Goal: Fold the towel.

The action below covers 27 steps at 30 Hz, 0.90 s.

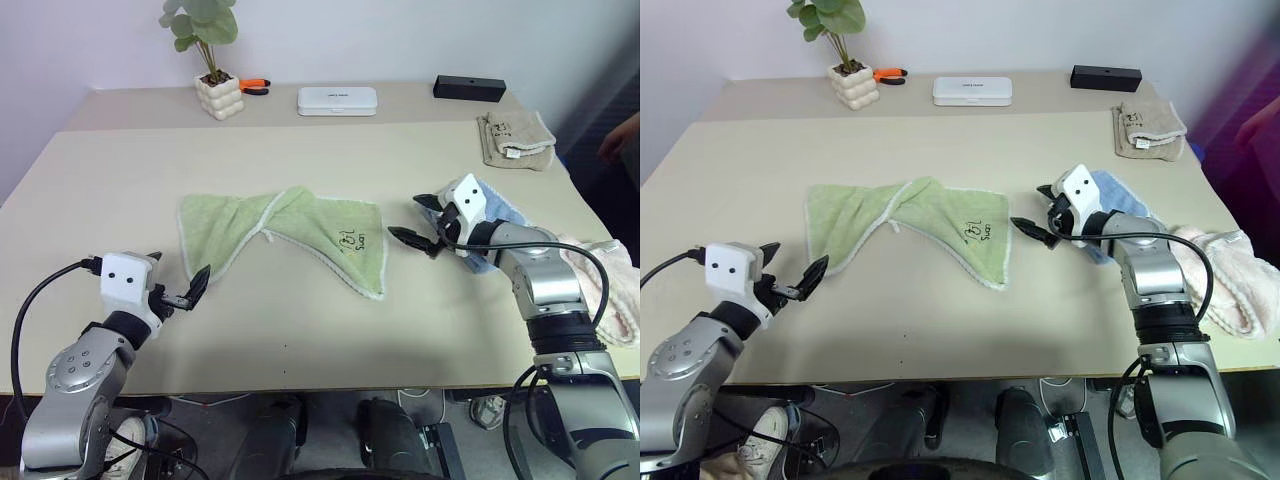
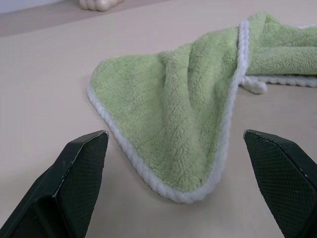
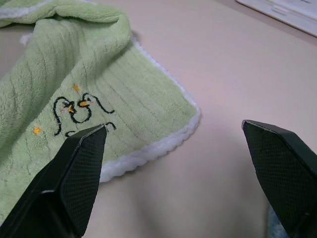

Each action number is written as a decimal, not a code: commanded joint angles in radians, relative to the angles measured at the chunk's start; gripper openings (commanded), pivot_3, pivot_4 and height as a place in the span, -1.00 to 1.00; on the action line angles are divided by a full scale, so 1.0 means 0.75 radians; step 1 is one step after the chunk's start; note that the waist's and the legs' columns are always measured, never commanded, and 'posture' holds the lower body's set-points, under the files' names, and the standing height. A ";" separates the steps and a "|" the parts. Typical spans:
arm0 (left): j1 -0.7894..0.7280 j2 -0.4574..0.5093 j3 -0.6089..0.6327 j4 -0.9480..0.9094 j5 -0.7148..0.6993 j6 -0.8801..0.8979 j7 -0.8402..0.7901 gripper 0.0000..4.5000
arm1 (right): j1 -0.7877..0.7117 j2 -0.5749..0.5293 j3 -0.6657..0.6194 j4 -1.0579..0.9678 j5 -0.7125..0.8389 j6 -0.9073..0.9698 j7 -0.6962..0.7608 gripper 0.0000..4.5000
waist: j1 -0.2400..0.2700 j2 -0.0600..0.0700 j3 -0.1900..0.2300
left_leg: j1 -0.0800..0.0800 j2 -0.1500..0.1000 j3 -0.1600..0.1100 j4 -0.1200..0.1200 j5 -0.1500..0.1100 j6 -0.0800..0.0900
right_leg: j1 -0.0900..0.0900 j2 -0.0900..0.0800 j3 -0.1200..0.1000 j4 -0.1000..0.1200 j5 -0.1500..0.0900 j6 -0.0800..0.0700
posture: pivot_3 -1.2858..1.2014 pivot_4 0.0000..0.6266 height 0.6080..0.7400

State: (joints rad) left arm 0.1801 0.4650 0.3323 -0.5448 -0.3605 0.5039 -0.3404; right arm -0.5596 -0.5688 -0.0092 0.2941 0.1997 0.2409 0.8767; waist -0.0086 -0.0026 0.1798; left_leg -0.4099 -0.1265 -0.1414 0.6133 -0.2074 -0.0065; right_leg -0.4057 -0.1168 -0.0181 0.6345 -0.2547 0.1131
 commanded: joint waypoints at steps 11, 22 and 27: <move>-0.044 0.004 -0.010 -0.020 0.008 -0.015 0.002 1.00 | -0.043 0.026 -0.010 -0.015 0.001 -0.040 -0.025 0.98 | -0.002 0.000 0.000 | 0.000 0.002 0.005 0.000 0.000 0.000 | -0.002 0.004 0.006 0.000 0.000 0.000 | 0.03 -0.52 1.00; -0.078 0.191 -0.261 -0.010 0.103 -0.110 -0.253 1.00 | 0.035 0.073 -0.011 -0.155 0.058 0.066 -0.056 0.98 | -0.003 0.000 0.000 | 0.000 0.003 0.007 -0.001 0.000 0.001 | -0.003 0.004 0.009 0.000 0.000 -0.001 | 0.03 -0.52 1.00; -0.172 0.216 -0.338 0.095 0.233 -0.117 -0.224 1.00 | 0.081 0.123 0.008 -0.246 0.029 0.100 -0.137 0.98 | -0.002 0.000 0.000 | 0.000 0.003 0.007 -0.001 0.000 0.001 | -0.004 0.005 0.009 0.000 0.000 -0.001 | 0.03 -0.52 1.00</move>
State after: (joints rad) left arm 0.0574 0.6180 0.0807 -0.4873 -0.2204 0.4410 -0.5195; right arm -0.5045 -0.4822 -0.0018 0.1650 0.2184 0.3175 0.7918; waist -0.0105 -0.0026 0.1798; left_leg -0.4098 -0.1240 -0.1360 0.6127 -0.2077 -0.0061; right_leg -0.4089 -0.1133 -0.0110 0.6347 -0.2545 0.1127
